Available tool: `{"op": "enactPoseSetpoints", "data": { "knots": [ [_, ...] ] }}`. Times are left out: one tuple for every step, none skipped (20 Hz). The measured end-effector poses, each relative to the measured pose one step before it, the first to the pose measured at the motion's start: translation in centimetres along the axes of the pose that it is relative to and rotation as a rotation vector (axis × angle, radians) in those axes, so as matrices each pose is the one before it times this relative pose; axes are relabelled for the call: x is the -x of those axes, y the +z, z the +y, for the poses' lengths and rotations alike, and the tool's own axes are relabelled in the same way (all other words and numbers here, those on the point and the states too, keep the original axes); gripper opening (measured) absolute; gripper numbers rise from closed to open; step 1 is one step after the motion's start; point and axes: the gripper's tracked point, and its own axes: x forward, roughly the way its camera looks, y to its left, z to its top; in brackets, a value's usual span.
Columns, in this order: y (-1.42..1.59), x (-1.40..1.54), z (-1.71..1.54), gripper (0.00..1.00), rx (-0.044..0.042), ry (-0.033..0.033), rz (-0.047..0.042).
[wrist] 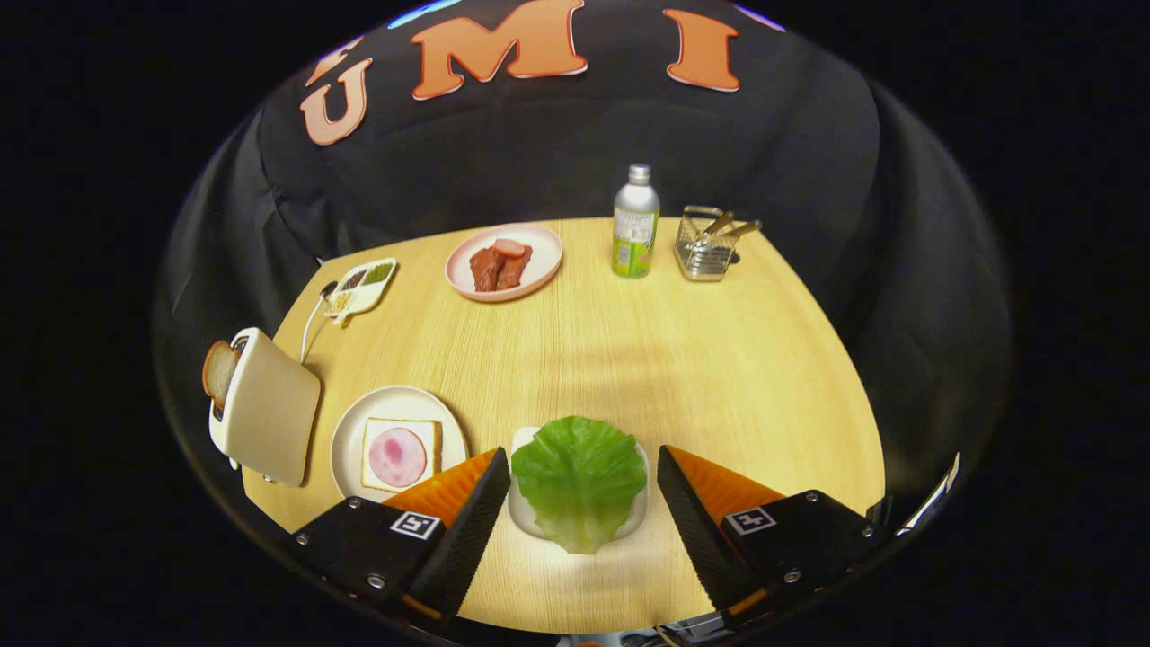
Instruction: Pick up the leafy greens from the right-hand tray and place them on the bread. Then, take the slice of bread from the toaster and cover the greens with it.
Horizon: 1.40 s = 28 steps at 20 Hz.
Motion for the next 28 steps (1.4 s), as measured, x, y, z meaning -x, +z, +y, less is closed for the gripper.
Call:
{"op": "enactPoseSetpoints", "data": {
  "knots": [
    [-0.515, -0.822, 0.146, 0.99, 0.00829, 0.00519, 0.03982],
    [-0.468, -1.066, 0.097, 0.99, -0.00004, -0.00055, 0.038],
    [-0.385, -0.926, 0.097, 0.99, 0.00485, -0.0002, 0.04266],
    [-0.159, -0.89, -0.091, 0.99, 0.00985, -0.00652, 0.0271],
    [-0.163, -0.818, -0.083, 0.99, 0.01287, -0.01052, 0.02739],
    [-0.35, -0.92, 0.204, 0.99, 0.0146, -0.0029, 0.03178],
    [-0.223, -0.723, 0.078, 0.99, 0.01286, -0.00674, 0.03038],
    [-0.467, -0.844, 0.079, 0.99, 0.01049, -0.00653, 0.03358],
    [-0.231, -0.633, 0.182, 0.99, 0.00904, -0.00098, 0.02706],
    [-0.254, -0.655, 0.234, 0.99, 0.00406, 0.00262, 0.02368],
    [-0.151, -0.487, 0.16, 0.99, 0.00042, 0.001, 0.01722],
    [-0.139, -0.683, 0.182, 0.99, 0.00079, -0.00196, 0.01165],
    [-0.133, -0.536, -0.009, 0.99, -0.00069, -0.00154, 0.01347],
    [-0.206, -0.43, 0.074, 1.0, -0.00352, 0.00091, 0.01449],
    [-0.249, -0.404, 0.036, 1.0, -0.00444, 0.00194, 0.0143],
    [-0.222, -0.527, 0.006, 1.0, -0.00407, 0.00142, 0.01015],
    [-0.094, -0.233, 0.085, 1.0, -0.00545, 0.00216, 0.00707],
    [-0.016, -0.286, -0.091, 1.0, -0.00609, 0.00264, 0.00359],
    [-0.012, -0.063, 0.046, 1.0, -0.00461, 0.00657, 0.00705],
    [0.147, 0.01, -0.04, 0.99, -0.00359, 0.00146, -0.00739],
    [0.021, -0.009, -0.121, 0.99, -0.0015, -0.00037, 0.00367],
    [0.02, 0.035, -0.166, 0.96, -0.00446, -0.00079, -0.00296],
    [-0.052, -0.027, -0.047, 0.94, -0.00343, 0.00069, 0.00106],
    [0.02, 0.003, -0.044, 0.88, -0.00036, 0.00099, 0.00008],
    [0.029, 0.025, -0.034, 0.84, -0.00201, 0.0007, -0.00027],
    [-0.008, -0.005, 0.006, 0.77, -0.0006, 0.00051, 0.00225],
    [0.051, -0.018, -0.015, 0.75, -0.00185, -0.00024, -0.00013],
    [-0.076, 0.023, -0.005, 0.69, 0.00179, 0.00128, 0.00367]
  ]
}}
